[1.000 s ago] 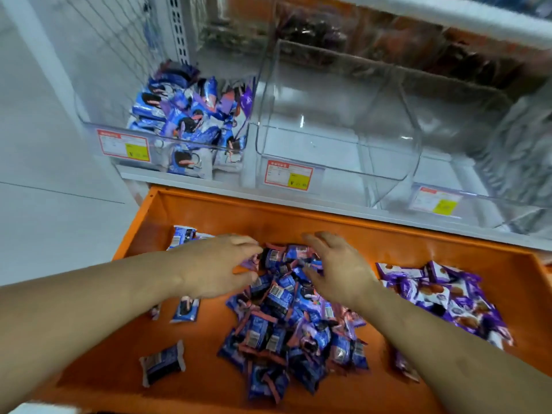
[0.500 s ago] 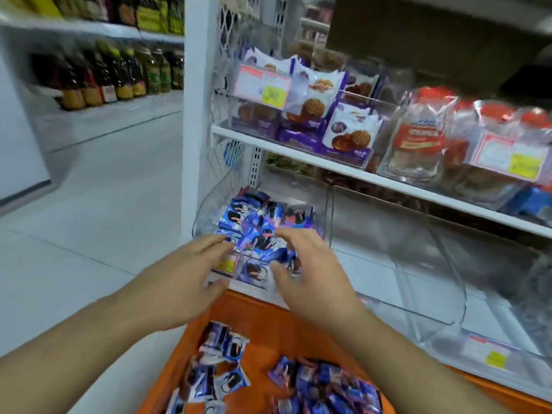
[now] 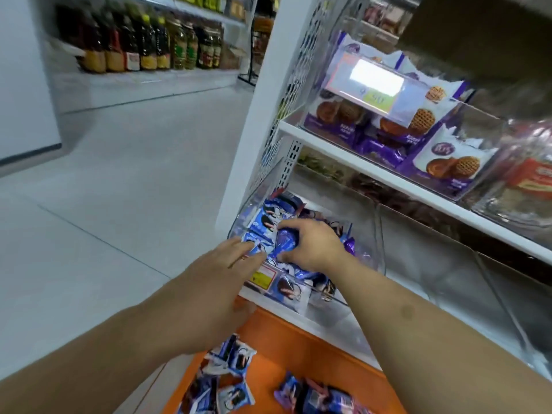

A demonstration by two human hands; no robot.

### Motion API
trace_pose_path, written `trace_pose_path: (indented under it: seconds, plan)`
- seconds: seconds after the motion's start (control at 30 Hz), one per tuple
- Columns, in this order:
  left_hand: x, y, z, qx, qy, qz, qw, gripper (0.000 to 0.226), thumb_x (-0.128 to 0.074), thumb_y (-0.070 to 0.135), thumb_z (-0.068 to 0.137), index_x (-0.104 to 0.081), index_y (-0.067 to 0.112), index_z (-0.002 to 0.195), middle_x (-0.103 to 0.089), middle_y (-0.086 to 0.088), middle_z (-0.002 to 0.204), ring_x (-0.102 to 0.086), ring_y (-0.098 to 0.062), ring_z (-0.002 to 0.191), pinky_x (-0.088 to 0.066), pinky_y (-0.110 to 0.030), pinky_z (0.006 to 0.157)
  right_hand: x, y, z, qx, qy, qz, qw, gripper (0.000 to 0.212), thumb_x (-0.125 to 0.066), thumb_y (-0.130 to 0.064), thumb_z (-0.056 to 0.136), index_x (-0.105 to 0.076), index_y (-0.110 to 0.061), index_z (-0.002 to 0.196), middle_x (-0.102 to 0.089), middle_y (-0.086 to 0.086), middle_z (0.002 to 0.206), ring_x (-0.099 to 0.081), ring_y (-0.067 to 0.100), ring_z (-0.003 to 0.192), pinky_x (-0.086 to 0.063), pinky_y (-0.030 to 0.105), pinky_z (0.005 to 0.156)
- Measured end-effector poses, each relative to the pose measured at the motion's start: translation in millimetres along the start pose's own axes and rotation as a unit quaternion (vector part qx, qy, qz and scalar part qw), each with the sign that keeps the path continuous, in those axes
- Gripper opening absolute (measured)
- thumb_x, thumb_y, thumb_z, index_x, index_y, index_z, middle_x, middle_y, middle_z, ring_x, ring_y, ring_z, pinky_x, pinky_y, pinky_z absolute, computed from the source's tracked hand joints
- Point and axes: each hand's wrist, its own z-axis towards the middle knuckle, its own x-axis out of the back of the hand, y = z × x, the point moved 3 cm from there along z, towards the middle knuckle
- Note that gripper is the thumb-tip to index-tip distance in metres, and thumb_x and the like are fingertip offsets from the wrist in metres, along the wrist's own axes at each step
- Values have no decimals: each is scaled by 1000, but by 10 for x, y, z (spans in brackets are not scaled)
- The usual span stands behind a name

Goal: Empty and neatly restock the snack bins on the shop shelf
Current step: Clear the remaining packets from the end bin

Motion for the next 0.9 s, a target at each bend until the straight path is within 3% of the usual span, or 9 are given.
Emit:
trace_pose_path:
  seconds: [0.17, 0.27, 0.33, 0.4, 0.6, 0.67, 0.73, 0.8, 0.9]
  plan:
    - [-27, -7, -2, 15, -12, -7, 1000, 81, -53, 53, 102, 0, 45, 163, 9, 18, 171, 18, -6, 157, -12, -39, 130, 234, 66, -202, -28, 91, 130, 987, 68, -97, -34, 70, -69, -35, 131, -69, -2, 131, -66, 19, 111, -57, 33, 94]
    - [-11, 28, -6, 29, -17, -8, 999, 82, -53, 51, 102, 0, 44, 163, 10, 17, 171, 16, -8, 158, -15, -42, 130, 461, 44, -382, -39, 145, 203, 968, 65, -97, -26, 73, -69, -39, 130, -68, -4, 128, -70, 13, 90, -52, 10, 67]
    - [4, 64, -35, 43, -19, -17, 999, 82, -54, 50, 101, -1, 43, 163, 12, 16, 171, 12, -11, 159, -17, -41, 130, 631, -13, -582, -37, 162, 259, 951, 64, -96, -23, 73, -69, -42, 128, -67, -10, 128, -71, 4, 74, -52, 10, 56]
    - [53, 153, -72, 47, -6, -24, 999, 80, -56, 48, 101, -7, 42, 164, 7, 15, 172, -4, -13, 159, -27, -37, 126, 789, -75, -859, -19, 180, 309, 933, 62, -97, -20, 72, -71, -41, 124, -68, -17, 118, -68, -8, 82, -54, 10, 64]
    - [214, 713, -186, 13, 36, -129, 991, 72, -71, 47, 93, -35, 41, 156, -41, 22, 152, -46, -2, 136, -42, -23, 108, 1013, 82, -1990, 23, 184, 450, 874, 63, -95, -2, 70, -74, -30, 121, -77, -9, 115, -74, 7, 102, -59, 23, 85]
    - [127, 1027, -217, 0, -23, -265, 964, 78, -80, 50, 84, -40, 47, 151, -49, 28, 144, -54, 5, 127, -50, -25, 105, 907, 233, -2404, 18, 175, 491, 853, 64, -93, 1, 70, -72, -26, 124, -76, -6, 121, -75, 14, 107, -60, 28, 89]
    - [-79, 1364, -229, -25, -106, -368, 924, 71, -85, 34, 83, -50, 41, 144, -61, 24, 135, -64, 5, 117, -56, -25, 99, 722, 411, -2772, -3, 157, 526, 836, 64, -89, 5, 72, -70, -21, 127, -75, -2, 124, -75, 17, 108, -60, 29, 90]
    - [-385, 1613, -238, -45, -150, -379, 912, 47, -84, 14, 86, -64, 31, 125, -75, 12, 117, -70, 3, 105, -56, -20, 91, 475, 596, -3092, -30, 139, 539, 830, 63, -89, 5, 73, -69, -18, 128, -75, 0, 125, -75, 16, 108, -59, 28, 91]
    - [-1038, 1780, -279, -43, -187, -309, 932, 27, -83, 6, 85, -71, 30, 92, -77, 10, 89, -69, 3, 78, -53, -18, 75, 6, 974, -3540, -104, 120, 525, 836, 59, -89, 3, 75, -70, -16, 128, -78, -1, 116, -74, 10, 97, -59, 23, 85]
